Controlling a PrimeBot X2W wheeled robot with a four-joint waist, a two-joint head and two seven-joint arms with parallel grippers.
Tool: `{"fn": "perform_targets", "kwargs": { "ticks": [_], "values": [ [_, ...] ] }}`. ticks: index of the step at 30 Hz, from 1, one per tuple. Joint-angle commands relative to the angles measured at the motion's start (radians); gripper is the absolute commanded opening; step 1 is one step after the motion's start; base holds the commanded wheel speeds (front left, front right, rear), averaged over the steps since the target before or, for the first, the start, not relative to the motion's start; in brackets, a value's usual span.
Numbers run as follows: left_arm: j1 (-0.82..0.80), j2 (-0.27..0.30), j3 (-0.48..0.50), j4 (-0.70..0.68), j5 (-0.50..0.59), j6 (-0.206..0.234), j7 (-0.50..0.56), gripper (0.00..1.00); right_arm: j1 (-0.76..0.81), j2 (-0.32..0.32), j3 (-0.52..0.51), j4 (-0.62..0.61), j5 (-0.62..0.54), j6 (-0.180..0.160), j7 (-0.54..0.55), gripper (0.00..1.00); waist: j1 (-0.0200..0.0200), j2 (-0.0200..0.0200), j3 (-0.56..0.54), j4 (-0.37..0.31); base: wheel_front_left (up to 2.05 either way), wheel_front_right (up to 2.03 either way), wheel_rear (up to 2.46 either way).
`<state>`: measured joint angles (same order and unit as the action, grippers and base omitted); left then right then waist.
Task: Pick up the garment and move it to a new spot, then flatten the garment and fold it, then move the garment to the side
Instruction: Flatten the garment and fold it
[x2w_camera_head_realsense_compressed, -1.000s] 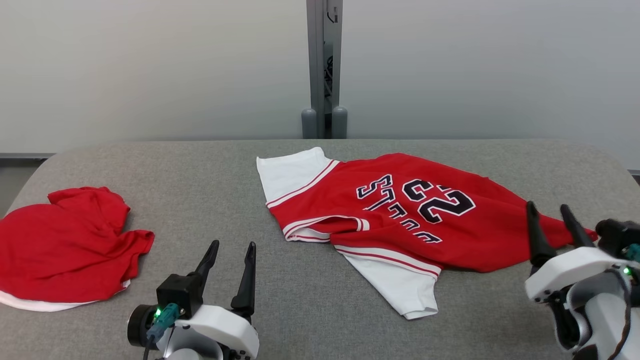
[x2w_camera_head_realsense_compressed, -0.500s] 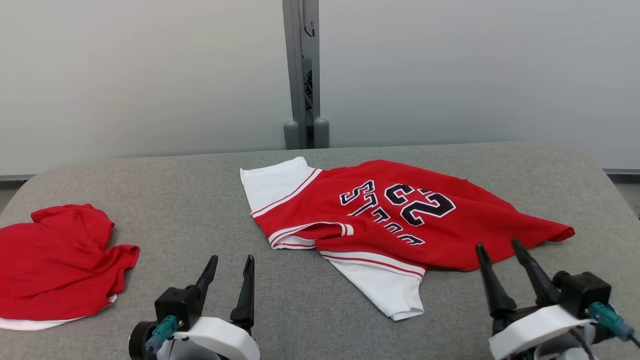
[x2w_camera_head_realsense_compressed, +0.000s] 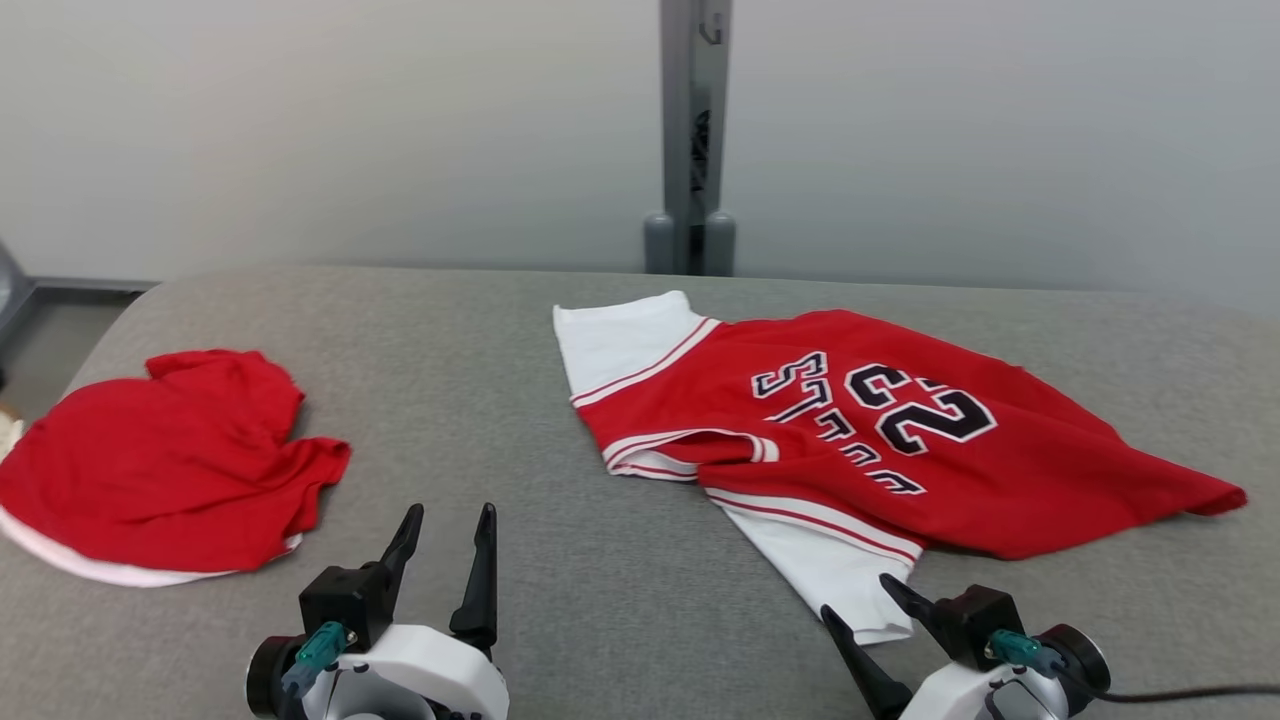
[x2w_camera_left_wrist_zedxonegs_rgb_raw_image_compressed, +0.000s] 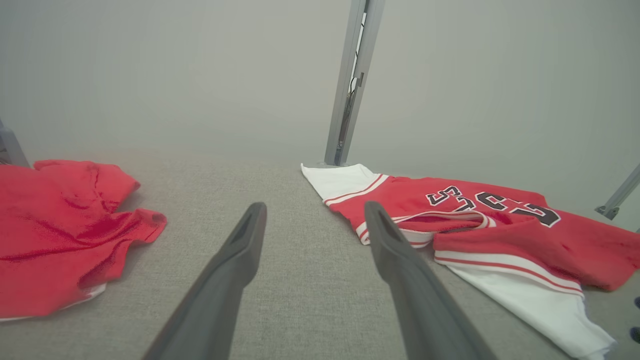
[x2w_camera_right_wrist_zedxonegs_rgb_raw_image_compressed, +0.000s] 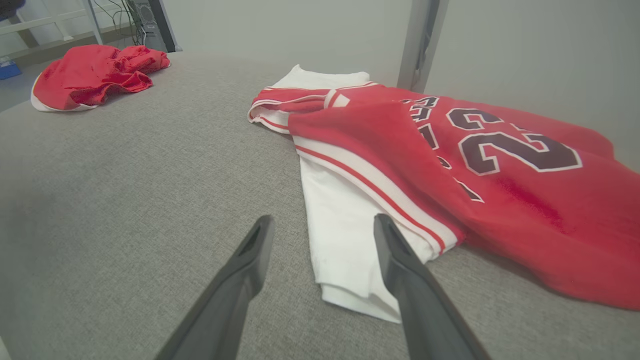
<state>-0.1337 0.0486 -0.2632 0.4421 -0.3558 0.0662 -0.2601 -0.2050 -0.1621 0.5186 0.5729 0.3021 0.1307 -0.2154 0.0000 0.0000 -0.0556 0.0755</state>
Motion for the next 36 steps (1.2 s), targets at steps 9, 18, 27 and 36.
{"fn": "perform_targets", "kwargs": {
  "ticks": [9, 18, 27, 36],
  "values": [
    [-0.027, 0.004, -0.006, 0.024, 0.02, -0.02, -0.003, 1.0, -0.156, 0.013, 0.038, 0.333, -0.004, 0.0, -0.013, 1.0, 0.0, 0.0, 0.039, 0.149, 0.0, 0.0, 0.0],
    [-0.021, 0.003, 0.0, 0.018, 0.018, -0.022, -0.003, 1.0, -0.231, 0.043, 0.031, 0.49, 0.051, 0.0, -0.03, 0.0, 0.0, 0.0, 0.044, 0.171, 0.0, 0.0, 0.0],
    [-0.017, 0.003, -0.011, 0.016, 0.003, -0.013, -0.003, 1.0, -0.262, 0.08, 0.149, 0.365, 0.164, 0.0, -0.05, 0.0, 0.0, 0.0, 0.027, 0.158, 0.0, 0.0, 0.0],
    [-0.02, 0.003, -0.013, 0.012, 0.002, -0.01, -0.003, 1.0, -0.296, 0.044, 0.271, 0.027, 0.487, 0.0, -0.051, 0.0, 0.0, 0.0, 0.015, 0.152, 0.0, 0.0, 0.0]
  ]
}}
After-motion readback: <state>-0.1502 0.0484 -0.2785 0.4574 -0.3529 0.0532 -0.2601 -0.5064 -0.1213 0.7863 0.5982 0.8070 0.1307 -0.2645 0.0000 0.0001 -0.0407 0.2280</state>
